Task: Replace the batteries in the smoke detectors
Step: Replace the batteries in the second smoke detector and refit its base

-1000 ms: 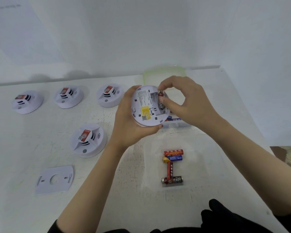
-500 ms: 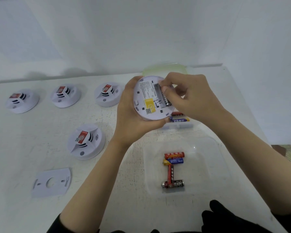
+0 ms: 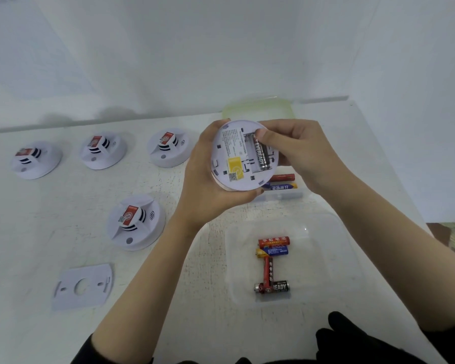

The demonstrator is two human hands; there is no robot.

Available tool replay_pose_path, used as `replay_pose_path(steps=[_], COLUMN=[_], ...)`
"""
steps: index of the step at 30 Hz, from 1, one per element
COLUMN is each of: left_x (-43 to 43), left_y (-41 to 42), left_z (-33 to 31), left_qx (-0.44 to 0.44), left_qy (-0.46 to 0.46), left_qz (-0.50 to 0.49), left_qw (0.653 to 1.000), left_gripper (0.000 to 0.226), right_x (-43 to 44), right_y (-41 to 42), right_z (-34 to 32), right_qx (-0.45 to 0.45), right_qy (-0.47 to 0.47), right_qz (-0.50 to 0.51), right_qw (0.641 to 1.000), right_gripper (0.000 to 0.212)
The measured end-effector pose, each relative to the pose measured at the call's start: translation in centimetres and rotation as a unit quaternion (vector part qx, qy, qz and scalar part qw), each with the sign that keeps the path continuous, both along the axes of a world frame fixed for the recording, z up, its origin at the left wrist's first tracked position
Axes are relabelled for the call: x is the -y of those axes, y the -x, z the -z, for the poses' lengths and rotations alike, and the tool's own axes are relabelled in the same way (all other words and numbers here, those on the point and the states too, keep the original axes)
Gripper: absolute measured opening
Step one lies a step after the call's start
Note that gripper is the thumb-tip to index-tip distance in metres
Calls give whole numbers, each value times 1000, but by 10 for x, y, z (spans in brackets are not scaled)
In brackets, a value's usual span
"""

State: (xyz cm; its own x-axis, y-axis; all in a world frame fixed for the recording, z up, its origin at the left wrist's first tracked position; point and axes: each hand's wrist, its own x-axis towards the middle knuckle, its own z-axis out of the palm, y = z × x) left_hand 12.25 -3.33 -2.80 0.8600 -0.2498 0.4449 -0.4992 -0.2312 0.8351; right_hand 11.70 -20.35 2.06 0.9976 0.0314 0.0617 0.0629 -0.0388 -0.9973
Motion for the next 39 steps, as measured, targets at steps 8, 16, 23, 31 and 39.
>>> replay_pose_path(steps=[8, 16, 23, 31, 39], left_x=[0, -8, -16, -16, -16], left_y=[2, 0, 2, 2, 2], left_z=[5, 4, 13, 11, 12], left_qx=[1, 8, 1, 8, -3], left_qy=[0, -38, -58, -70, -65], left_qz=[12, -19, -29, -36, -33], left_qw=[1000, 999, 998, 997, 997], left_gripper=[96, 99, 100, 98, 99], right_x=[1, 22, 34, 17, 26], right_y=[0, -3, -1, 1, -10], right_z=[1, 5, 2, 2, 5], right_qx=[11, 8, -86, -78, -87], right_qy=[7, 278, 597, 697, 630], right_qz=[6, -19, -189, -219, -231], right_qw=[1000, 960, 775, 678, 736], right_gripper=[16, 22, 38, 40, 34])
